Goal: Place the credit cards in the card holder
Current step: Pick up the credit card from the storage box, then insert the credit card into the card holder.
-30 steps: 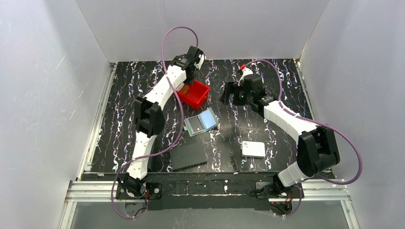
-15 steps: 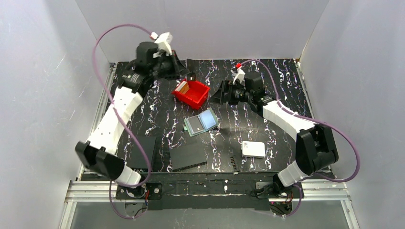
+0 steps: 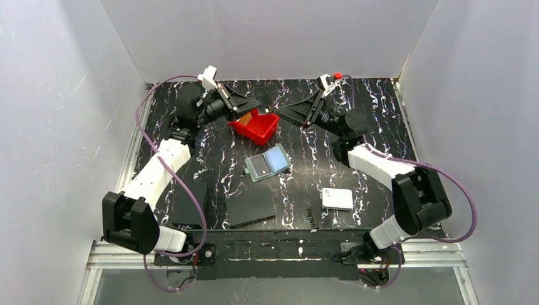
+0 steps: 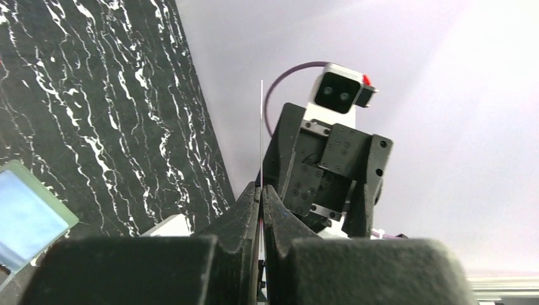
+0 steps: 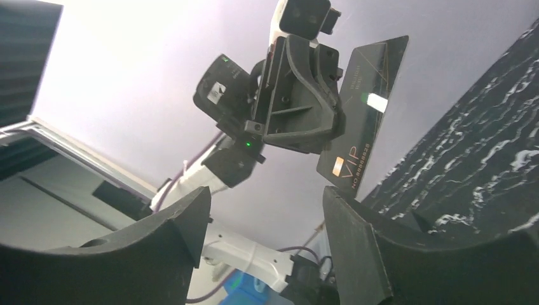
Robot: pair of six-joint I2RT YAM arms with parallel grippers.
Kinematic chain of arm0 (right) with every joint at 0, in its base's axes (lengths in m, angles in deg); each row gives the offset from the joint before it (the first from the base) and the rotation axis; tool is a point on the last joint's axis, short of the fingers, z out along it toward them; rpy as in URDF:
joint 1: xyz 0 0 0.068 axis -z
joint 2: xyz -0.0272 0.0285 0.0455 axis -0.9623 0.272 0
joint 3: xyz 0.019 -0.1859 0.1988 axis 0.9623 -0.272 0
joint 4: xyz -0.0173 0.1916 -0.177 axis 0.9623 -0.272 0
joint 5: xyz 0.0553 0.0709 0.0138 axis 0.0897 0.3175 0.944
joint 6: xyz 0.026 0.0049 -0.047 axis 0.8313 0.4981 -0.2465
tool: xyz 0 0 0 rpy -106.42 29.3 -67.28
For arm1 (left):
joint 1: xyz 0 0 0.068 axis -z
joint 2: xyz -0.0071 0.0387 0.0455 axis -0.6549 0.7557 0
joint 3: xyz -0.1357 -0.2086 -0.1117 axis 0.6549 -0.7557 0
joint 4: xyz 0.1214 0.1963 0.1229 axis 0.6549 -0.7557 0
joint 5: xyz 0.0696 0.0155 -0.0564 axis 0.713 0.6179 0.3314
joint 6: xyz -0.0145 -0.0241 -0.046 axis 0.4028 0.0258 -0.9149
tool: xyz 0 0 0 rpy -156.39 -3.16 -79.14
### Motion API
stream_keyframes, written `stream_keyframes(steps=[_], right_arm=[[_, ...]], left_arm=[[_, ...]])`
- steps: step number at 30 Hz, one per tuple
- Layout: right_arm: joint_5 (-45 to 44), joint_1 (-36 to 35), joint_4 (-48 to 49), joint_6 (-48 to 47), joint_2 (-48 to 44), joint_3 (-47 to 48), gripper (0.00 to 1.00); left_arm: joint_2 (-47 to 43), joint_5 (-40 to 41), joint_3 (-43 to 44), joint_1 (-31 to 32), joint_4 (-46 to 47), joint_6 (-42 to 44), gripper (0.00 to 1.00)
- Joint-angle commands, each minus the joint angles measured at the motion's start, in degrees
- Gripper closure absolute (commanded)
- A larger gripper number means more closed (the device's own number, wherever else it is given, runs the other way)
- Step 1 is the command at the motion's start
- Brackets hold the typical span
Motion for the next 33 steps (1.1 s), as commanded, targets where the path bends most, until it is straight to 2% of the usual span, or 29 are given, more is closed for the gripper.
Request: stream_keyframes(steps=[1, 6, 10, 14, 17, 19, 21, 24, 27, 28, 29, 33], right_arm=[[-2.53, -0.63, 15.93, 11.07, 3.99, -2.11, 0.28], [-2.57, -1.0, 16.53, 11.59, 5.6, -2.89, 0.3], [-2.96, -0.97, 17.93, 12.2, 5.54, -4.06, 0.41], [-3.17, -1.08, 14.98, 10.74, 5.08, -4.91, 0.46], [-2.6, -0.38, 13.13, 9.13, 3.49, -5.84, 0.45], [-2.38, 0.99, 5.2, 2.65, 0.13, -6.11, 0.38], [-1.87, 1.9, -12.94, -8.95, -2.74, -4.65, 0.29], [-5.53, 2.64, -41.76, -31.05, -4.47, 0.5, 0.28], [-8.94, 2.88, -53.38, -42.97, -2.93, 3.05, 0.28], [-8.95, 2.87, -55.78, -45.78, -1.64, 4.1, 0.24], [-7.62, 2.86, -57.36, -47.45, 0.19, 4.97, 0.22], [-2.45, 2.86, -60.27, -50.12, 8.07, 7.59, 0.22]], left_arm=[[-3.39, -3.1, -3.01, 0.41, 9.45, -5.76, 1.0], [-3.49, -3.4, -5.85, 1.64, 11.56, -7.01, 1.0], [-3.45, -3.02, -7.66, 2.72, 12.72, -7.39, 1.0], [-3.55, -3.26, -8.84, 2.97, 15.29, -9.22, 1.0], [-4.6, -3.05, -8.9, 2.87, 15.93, -8.41, 1.0], [-5.49, -2.76, -9.08, 2.66, 14.43, -6.38, 1.0], [-6.39, -2.15, -10.44, 2.31, 10.77, -3.9, 1.0], [-8.09, -1.08, -14.13, 1.98, 4.33, 0.49, 1.0], [-9.28, -0.34, -16.93, 1.11, -2.88, 5.52, 1.0], [-8.89, -1.18, -16.97, 0.79, -5.78, 7.25, 1.0], [-8.2, -2.23, -17.02, 0.68, -7.77, 8.54, 1.0], [-4.12, -4.71, -18.23, 0.56, -11.89, 11.94, 1.0]])
